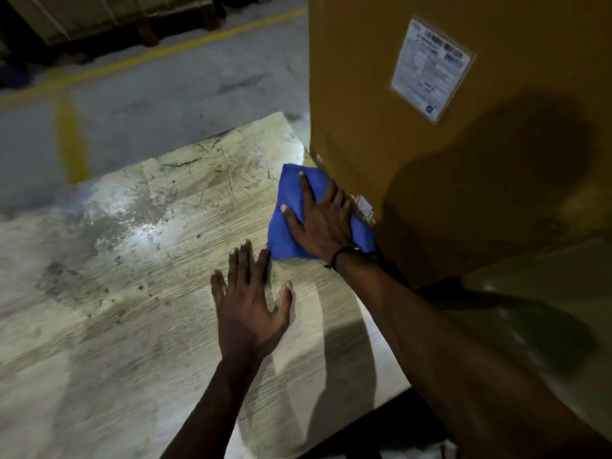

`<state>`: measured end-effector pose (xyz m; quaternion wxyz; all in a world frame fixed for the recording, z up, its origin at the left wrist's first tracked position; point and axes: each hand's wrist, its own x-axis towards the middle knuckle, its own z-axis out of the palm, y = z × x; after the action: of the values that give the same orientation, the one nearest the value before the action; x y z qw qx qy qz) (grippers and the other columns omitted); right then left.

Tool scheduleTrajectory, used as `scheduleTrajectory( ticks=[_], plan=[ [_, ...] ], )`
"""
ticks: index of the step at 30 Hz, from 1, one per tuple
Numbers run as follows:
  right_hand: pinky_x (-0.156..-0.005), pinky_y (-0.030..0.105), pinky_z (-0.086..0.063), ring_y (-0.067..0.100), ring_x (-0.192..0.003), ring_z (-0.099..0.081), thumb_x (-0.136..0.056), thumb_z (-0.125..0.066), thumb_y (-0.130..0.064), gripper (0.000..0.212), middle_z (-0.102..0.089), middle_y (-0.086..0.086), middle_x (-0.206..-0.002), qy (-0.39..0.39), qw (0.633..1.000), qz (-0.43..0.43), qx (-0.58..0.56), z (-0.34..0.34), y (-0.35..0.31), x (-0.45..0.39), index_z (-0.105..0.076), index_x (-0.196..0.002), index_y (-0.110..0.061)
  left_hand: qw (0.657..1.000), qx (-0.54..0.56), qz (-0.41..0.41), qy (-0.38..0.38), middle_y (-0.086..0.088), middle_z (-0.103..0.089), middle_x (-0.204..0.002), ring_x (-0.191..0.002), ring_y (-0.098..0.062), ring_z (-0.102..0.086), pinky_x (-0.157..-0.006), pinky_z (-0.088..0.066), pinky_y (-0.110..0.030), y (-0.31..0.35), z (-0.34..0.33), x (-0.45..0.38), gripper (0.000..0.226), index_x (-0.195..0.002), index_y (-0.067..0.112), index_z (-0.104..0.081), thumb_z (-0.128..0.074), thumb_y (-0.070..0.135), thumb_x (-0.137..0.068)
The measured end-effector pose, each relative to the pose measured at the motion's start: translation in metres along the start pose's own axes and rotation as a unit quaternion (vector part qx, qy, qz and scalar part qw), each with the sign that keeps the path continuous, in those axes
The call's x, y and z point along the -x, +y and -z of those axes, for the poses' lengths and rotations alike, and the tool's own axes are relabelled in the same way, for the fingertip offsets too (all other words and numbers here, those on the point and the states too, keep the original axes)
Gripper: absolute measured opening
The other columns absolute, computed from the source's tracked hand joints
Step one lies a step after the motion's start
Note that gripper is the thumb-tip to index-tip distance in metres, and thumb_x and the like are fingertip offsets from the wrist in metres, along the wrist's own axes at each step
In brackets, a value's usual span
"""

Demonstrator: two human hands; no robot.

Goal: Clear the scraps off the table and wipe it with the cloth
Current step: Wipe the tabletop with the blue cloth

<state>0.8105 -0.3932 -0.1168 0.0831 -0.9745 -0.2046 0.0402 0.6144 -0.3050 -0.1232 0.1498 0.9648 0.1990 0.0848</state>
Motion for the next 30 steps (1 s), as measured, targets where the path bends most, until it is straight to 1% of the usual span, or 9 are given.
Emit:
scheduleTrajectory(
  ticks=[4, 7, 9, 12, 16, 19, 24, 28, 30],
  plan=[
    [-0.108, 0.058, -0.037, 0.049, -0.133, -0.045, -0.102, -0.023, -0.071, 0.08, -0.031, 0.032, -0.16, 0.022, 1.0, -0.001, 0.006, 0.002, 0.025, 0.069, -0.014, -0.167, -0.026, 1.0, 0.006, 0.03, 0.006, 0.001, -0.017, -0.175, -0.162, -0.022, -0.014, -0.126, -0.013, -0.061, 0.001, -0.002, -0.009, 0.071, -0.165, 0.03, -0.031, -0.039, 0.059, -0.1],
    [-0.102, 0.055, -0.041, 0.048, -0.123, -0.051, -0.105, -0.022, -0.068, 0.078, -0.037, 0.036, -0.153, 0.036, 0.998, 0.005, 0.052, 0.003, 0.037, 0.103, -0.014, -0.167, -0.022, 0.996, -0.004, 0.083, -0.023, 0.002, -0.006, -0.177, -0.163, -0.026, -0.005, -0.126, -0.006, -0.062, -0.012, 0.0, -0.045, 0.072, -0.167, 0.034, -0.021, -0.027, 0.063, -0.101],
    [-0.102, 0.057, -0.04, 0.049, -0.125, -0.049, -0.103, -0.022, -0.07, 0.08, -0.036, 0.037, -0.152, 0.038, 0.998, -0.004, 0.047, 0.0, 0.03, 0.082, -0.014, -0.167, -0.021, 0.993, 0.002, 0.11, -0.031, 0.001, -0.004, -0.177, -0.163, -0.027, -0.001, -0.126, -0.001, -0.062, -0.035, 0.006, -0.078, 0.073, -0.167, 0.034, -0.018, -0.025, 0.065, -0.101],
    [-0.103, 0.058, -0.038, 0.049, -0.125, -0.048, -0.102, -0.027, -0.07, 0.081, -0.038, 0.037, -0.15, 0.045, 0.999, 0.0, 0.019, -0.009, 0.006, 0.016, -0.02, -0.166, -0.021, 0.99, -0.007, 0.143, -0.017, -0.003, -0.007, -0.177, -0.163, -0.03, -0.003, -0.126, -0.002, -0.064, -0.074, 0.021, -0.118, 0.07, -0.166, 0.032, -0.02, -0.027, 0.063, -0.104],
    [-0.107, 0.061, -0.034, 0.051, -0.131, -0.045, -0.102, -0.033, -0.069, 0.081, -0.033, 0.038, -0.155, 0.016, 1.0, 0.021, -0.002, -0.011, -0.015, -0.056, -0.018, -0.167, -0.023, 0.987, -0.023, 0.161, 0.013, -0.003, -0.01, -0.176, -0.163, -0.029, -0.006, -0.125, -0.005, -0.065, -0.094, 0.024, -0.127, 0.065, -0.166, 0.033, -0.021, -0.029, 0.061, -0.107],
    [-0.105, 0.058, -0.036, 0.049, -0.129, -0.046, -0.102, -0.031, -0.071, 0.081, -0.032, 0.038, -0.155, 0.026, 0.999, 0.034, 0.014, -0.011, -0.012, -0.055, -0.018, -0.166, -0.024, 0.987, -0.022, 0.159, 0.022, -0.001, -0.011, -0.176, -0.163, -0.027, -0.006, -0.125, -0.006, -0.065, -0.091, 0.024, -0.125, 0.066, -0.165, 0.035, -0.02, -0.026, 0.063, -0.106],
    [-0.103, 0.059, -0.036, 0.051, -0.129, -0.043, -0.096, -0.025, -0.078, 0.086, -0.029, 0.04, -0.156, 0.042, 0.996, 0.064, 0.044, -0.013, 0.007, -0.001, -0.02, -0.166, -0.027, 0.985, -0.019, 0.169, 0.033, 0.0, -0.013, -0.176, -0.162, -0.026, -0.008, -0.125, -0.007, -0.065, -0.088, 0.025, -0.125, 0.063, -0.164, 0.035, -0.024, -0.034, 0.06, -0.107],
    [-0.099, 0.056, -0.037, 0.048, -0.124, -0.048, -0.093, -0.023, -0.08, 0.088, -0.03, 0.038, -0.157, 0.059, 0.997, 0.03, 0.036, -0.013, -0.011, -0.045, -0.024, -0.165, -0.03, 0.983, -0.014, 0.177, 0.041, 0.001, -0.014, -0.176, -0.162, -0.025, -0.009, -0.126, -0.007, -0.064, -0.088, 0.023, -0.126, 0.063, -0.164, 0.034, -0.026, -0.038, 0.057, -0.107],
    [-0.104, 0.058, -0.036, 0.05, -0.129, -0.045, -0.094, -0.021, -0.079, 0.088, -0.027, 0.039, -0.158, 0.05, 0.998, 0.024, 0.029, -0.011, -0.03, -0.085, -0.021, -0.166, -0.029, 0.983, -0.015, 0.178, 0.046, 0.002, -0.014, -0.176, -0.162, -0.025, -0.009, -0.126, -0.009, -0.063, -0.089, 0.022, -0.127, 0.063, -0.164, 0.035, -0.027, -0.037, 0.058, -0.106]
  ],
)
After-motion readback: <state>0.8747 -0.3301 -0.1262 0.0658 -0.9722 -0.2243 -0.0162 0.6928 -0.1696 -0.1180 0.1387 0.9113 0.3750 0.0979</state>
